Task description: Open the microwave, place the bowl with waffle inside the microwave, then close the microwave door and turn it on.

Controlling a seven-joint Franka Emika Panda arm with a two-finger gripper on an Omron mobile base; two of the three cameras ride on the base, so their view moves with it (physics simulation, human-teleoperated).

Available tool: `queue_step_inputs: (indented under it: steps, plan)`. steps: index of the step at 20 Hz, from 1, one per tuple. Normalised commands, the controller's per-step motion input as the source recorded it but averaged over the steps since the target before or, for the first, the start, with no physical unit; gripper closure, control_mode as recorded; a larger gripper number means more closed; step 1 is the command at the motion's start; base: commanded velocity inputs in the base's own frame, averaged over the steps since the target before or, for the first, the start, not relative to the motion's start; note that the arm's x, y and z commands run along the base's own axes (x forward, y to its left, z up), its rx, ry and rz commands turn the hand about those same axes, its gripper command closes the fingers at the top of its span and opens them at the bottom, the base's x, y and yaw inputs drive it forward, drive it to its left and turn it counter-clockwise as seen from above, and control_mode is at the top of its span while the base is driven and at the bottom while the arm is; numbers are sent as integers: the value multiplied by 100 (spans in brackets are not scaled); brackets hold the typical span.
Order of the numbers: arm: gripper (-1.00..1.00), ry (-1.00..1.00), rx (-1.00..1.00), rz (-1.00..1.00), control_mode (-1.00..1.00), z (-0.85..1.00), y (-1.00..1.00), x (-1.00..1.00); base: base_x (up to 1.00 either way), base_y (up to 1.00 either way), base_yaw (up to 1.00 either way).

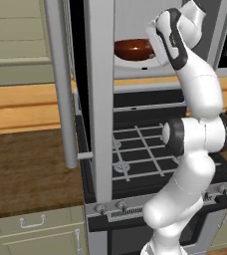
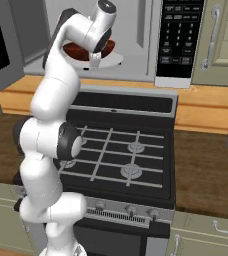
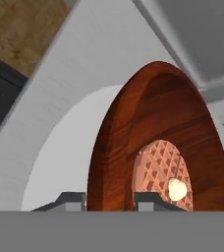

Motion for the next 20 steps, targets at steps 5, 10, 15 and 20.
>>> queue_step_inputs:
  steps: [5,10,15,20]
  plan:
    - [-100,4,0,-12,-100,-6,0,73,0,0,0]
    - [-100,-3,0,-8,-100,12,0,42,0,0,0]
    - [-100,-24,1,0,-100,50,-35,-85,0,0,0]
    - [-100,-28,0,0,-100,-15,-30,-100,0,0,0]
